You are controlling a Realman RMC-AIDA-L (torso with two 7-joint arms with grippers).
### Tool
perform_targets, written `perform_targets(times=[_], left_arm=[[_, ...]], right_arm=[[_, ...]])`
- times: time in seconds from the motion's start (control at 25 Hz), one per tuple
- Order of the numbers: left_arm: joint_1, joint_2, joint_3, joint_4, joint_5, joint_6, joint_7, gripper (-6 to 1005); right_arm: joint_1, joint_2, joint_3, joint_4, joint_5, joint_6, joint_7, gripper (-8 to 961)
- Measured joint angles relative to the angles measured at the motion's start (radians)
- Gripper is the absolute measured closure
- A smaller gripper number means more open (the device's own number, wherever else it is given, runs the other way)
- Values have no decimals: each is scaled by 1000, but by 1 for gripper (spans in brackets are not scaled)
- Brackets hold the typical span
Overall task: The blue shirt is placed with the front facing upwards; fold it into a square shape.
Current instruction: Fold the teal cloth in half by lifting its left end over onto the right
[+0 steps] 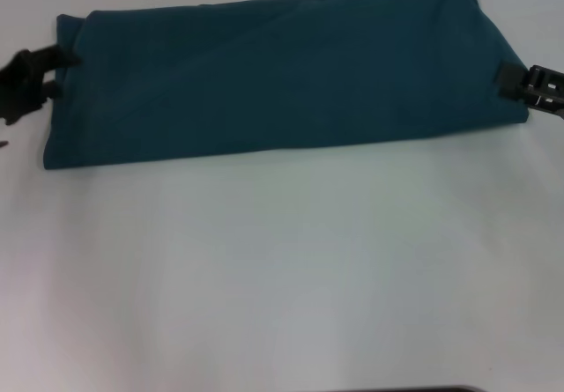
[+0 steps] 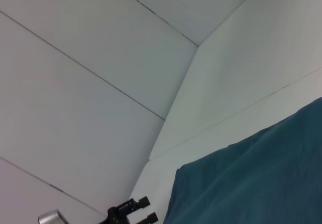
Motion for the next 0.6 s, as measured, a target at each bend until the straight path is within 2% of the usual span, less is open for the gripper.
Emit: perform_targets(times=[0.2,0.24,0.32,0.44,0.52,0.56,0.6], left_arm=[[-1,15,5,-44,7,25,-35,355],[-3,21,7,-44,10,29,-39,355],[-18,48,13,-37,30,52,-54,355],[-67,129,37,2,110,141,-94,355],[-112,194,64,35,169,225,-112,355],[-133,216,81,41,196,256,-112,355],[-147,226,97,35,222,271,-107,355]], right_arm=[[-1,-1,0,0,0,-1,1,53],[-1,-1,1,0,0,-2,1,53],[-1,-3,-2,0,0,-2,1,53],[-1,-8,-10,0,-8,-1,2,53],[5,-10,-8,0,-28,-1,7,53],[7,-10,-8,0,-33,-1,9,53],[10,-10,-8,0,-38,1,12,53]])
